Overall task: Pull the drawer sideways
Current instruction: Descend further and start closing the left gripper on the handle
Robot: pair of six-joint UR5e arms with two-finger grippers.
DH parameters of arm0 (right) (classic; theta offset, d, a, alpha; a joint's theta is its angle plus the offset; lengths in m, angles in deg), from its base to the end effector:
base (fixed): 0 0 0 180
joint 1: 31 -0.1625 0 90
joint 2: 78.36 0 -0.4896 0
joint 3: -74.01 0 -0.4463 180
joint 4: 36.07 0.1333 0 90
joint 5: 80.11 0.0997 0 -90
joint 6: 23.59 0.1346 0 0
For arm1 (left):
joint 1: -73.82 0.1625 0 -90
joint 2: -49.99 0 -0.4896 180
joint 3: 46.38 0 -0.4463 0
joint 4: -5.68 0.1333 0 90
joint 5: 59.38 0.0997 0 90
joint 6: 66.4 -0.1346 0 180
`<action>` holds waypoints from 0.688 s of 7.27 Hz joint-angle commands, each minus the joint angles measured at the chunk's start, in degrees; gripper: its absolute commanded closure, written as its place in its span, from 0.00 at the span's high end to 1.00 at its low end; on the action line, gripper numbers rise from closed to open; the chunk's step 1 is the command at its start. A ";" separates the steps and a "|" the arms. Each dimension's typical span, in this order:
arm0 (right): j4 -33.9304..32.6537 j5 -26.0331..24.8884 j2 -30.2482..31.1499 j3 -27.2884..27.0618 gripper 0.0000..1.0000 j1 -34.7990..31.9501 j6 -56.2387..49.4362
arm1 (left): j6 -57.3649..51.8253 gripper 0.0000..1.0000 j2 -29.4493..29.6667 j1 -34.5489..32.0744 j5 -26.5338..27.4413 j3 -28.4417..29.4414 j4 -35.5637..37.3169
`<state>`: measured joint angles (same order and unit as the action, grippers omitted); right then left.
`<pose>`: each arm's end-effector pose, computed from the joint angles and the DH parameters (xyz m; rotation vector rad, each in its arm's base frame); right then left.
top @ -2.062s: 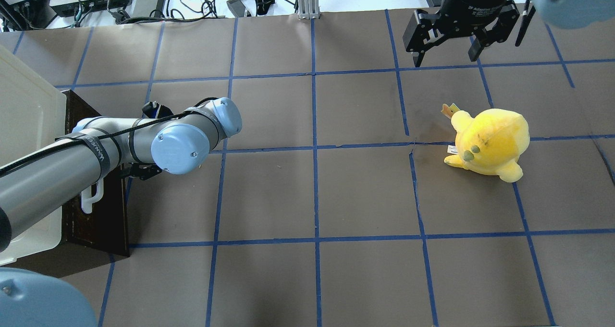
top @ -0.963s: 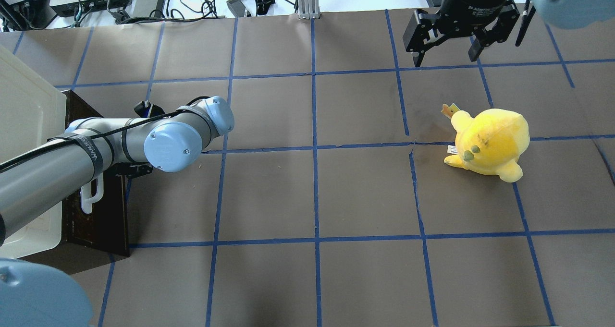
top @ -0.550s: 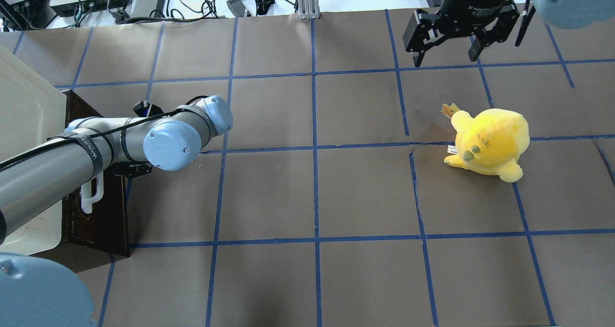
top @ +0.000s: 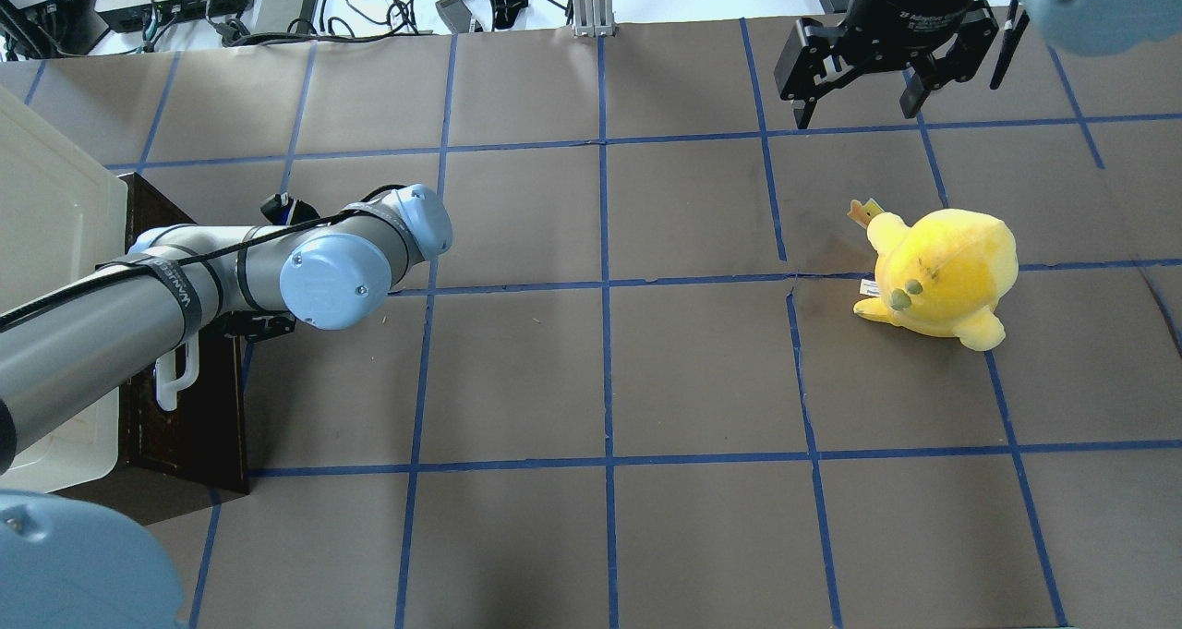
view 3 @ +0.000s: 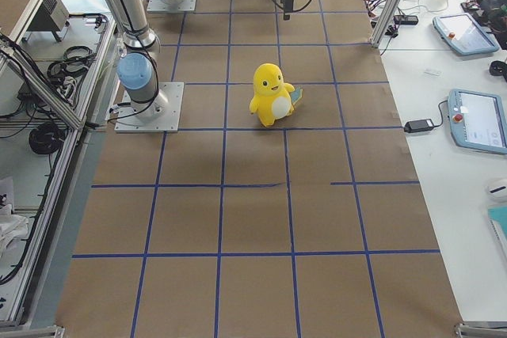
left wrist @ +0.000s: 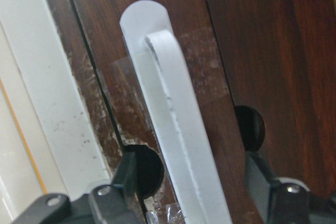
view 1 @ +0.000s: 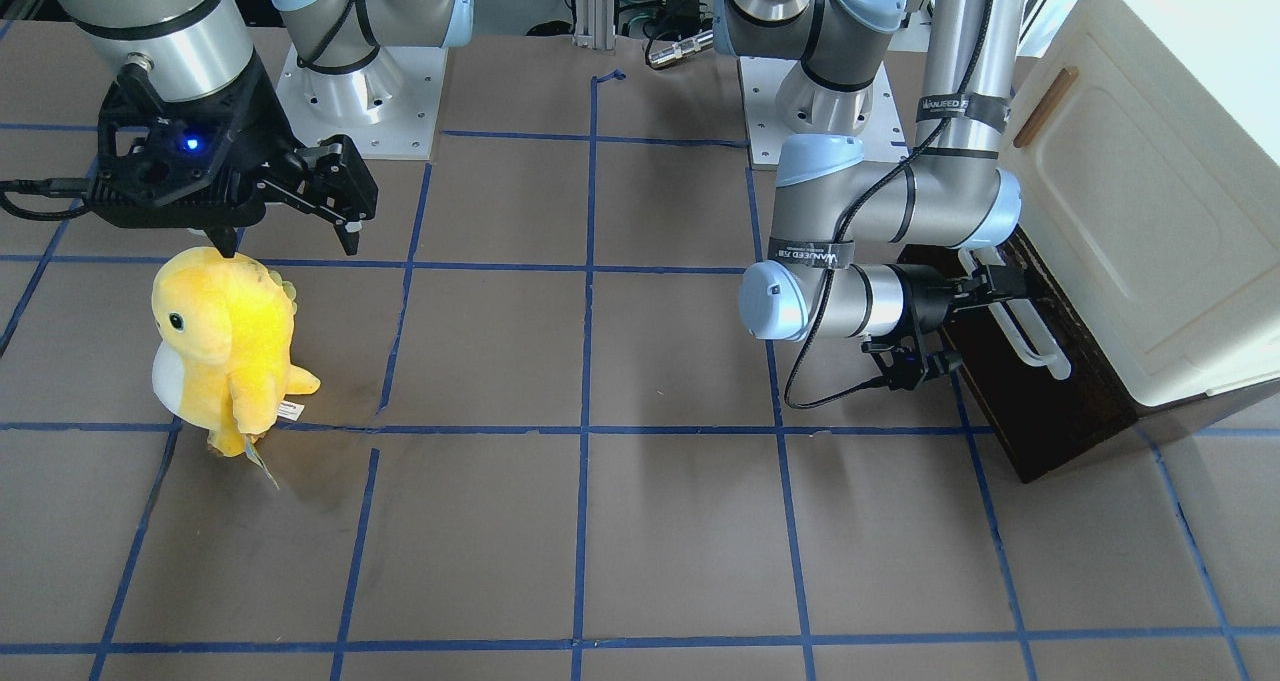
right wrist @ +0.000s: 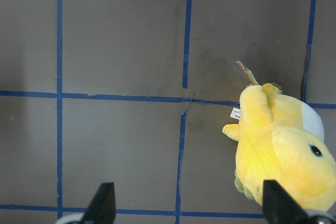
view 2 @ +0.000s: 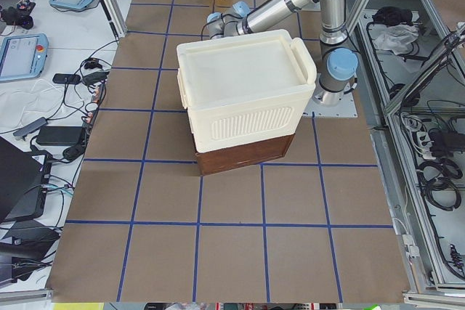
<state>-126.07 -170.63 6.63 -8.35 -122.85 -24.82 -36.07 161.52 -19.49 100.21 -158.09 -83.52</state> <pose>0.1512 -0.5898 0.5408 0.0838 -3.1308 0.0720 -0.0387 -0.5454 0.2103 0.0511 1.8410 0.3033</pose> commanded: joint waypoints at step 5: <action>0.00 0.00 0.00 0.00 1.00 0.00 0.00 | 0.17 0.50 0.18 -0.03 -0.07 0.00 -0.01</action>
<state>-126.07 -170.63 6.63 -8.35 -122.85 -24.82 -35.95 161.63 -19.52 100.21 -158.12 -83.53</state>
